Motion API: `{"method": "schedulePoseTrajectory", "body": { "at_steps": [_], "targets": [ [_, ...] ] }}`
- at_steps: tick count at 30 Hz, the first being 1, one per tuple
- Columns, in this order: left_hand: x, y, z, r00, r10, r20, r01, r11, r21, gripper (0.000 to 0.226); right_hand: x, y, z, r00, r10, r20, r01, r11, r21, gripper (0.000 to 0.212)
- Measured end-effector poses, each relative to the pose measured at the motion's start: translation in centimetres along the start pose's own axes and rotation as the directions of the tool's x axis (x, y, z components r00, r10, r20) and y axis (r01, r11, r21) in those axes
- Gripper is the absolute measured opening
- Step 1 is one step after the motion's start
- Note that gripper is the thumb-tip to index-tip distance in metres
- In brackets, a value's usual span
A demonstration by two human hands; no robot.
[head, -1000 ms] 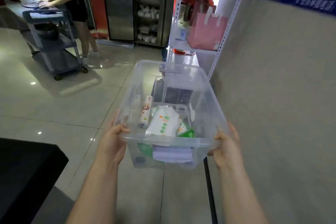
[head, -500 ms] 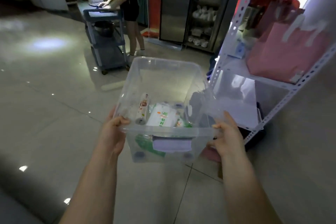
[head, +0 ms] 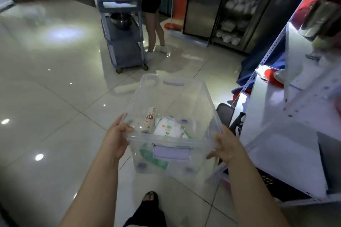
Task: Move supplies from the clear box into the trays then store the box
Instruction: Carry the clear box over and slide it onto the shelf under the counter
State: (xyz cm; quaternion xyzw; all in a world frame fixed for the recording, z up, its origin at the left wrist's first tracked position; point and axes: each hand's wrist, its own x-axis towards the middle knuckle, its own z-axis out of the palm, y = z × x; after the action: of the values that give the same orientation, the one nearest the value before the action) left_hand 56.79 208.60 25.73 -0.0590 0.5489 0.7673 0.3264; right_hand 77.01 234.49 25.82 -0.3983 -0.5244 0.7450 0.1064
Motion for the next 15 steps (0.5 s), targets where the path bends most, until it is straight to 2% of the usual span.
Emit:
{"method": "schedulePoseTrajectory", "body": {
  "at_steps": [3,6,11,13,15],
  "targets": [
    [7.8,4.3,2.0,0.998,-0.011,0.059,0.008,0.999,0.046,0.070,6.0,-3.8,2.4,0.997,-0.023,-0.079,0.027,0.998,0.058,0.050],
    [15.3,7.8,4.3,0.984,-0.017,0.176,0.001,0.996,0.089,0.064,11.3,-7.0,3.7,0.990,-0.043,-0.133,0.061,0.989,0.134,0.059],
    [26.1,10.4,7.4,0.923,-0.221,0.314,0.121,0.944,0.307,0.074,19.3,-10.3,3.4,0.976,-0.031,-0.214,0.069,0.983,0.172,0.071],
    [30.3,10.6,9.2,0.891,-0.269,0.365,0.159,0.940,0.303,0.075,22.8,-11.6,3.0,0.972,-0.031,-0.232,0.084,0.971,0.225,0.072],
    [34.6,10.8,11.6,0.889,-0.272,0.368,0.165,0.940,0.298,0.075,27.0,-13.0,2.4,0.973,-0.028,-0.231,0.093,0.956,0.278,0.072]
  ]
}}
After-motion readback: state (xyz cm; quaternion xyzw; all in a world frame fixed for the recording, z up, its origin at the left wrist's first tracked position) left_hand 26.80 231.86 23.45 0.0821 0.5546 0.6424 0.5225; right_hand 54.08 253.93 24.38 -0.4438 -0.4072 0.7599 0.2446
